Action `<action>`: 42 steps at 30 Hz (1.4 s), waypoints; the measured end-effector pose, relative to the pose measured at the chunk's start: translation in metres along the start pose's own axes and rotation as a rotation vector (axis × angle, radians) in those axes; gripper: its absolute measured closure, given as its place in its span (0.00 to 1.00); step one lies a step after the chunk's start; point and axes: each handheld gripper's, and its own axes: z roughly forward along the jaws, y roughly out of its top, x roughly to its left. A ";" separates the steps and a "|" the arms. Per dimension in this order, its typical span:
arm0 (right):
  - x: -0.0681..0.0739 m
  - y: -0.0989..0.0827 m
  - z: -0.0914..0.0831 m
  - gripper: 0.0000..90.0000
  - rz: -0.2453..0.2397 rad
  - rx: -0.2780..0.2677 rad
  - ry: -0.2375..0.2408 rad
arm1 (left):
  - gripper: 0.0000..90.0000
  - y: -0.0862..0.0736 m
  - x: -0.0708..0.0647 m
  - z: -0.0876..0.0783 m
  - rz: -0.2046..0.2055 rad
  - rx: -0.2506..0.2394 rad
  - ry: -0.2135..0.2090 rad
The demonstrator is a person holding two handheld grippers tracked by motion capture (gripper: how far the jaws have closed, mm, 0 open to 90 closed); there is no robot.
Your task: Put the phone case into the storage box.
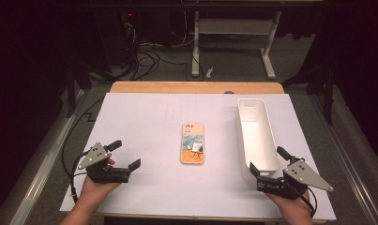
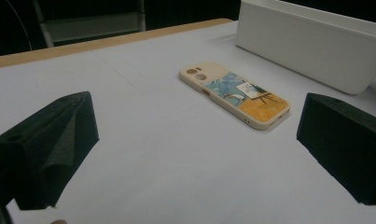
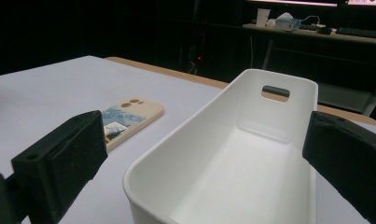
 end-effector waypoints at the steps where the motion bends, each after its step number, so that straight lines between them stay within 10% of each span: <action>1: 0.000 0.000 0.000 0.00 -0.001 0.002 0.001 | 0.00 0.000 0.000 0.000 -0.001 0.000 -0.001; 24: -0.001 -0.001 0.001 0.00 0.008 0.012 0.002 | 0.23 0.002 -0.002 -0.003 0.001 -0.009 0.005; 42: -0.002 -0.002 0.001 0.00 0.025 0.020 0.004 | 0.77 0.002 -0.003 0.001 -0.066 0.024 -0.004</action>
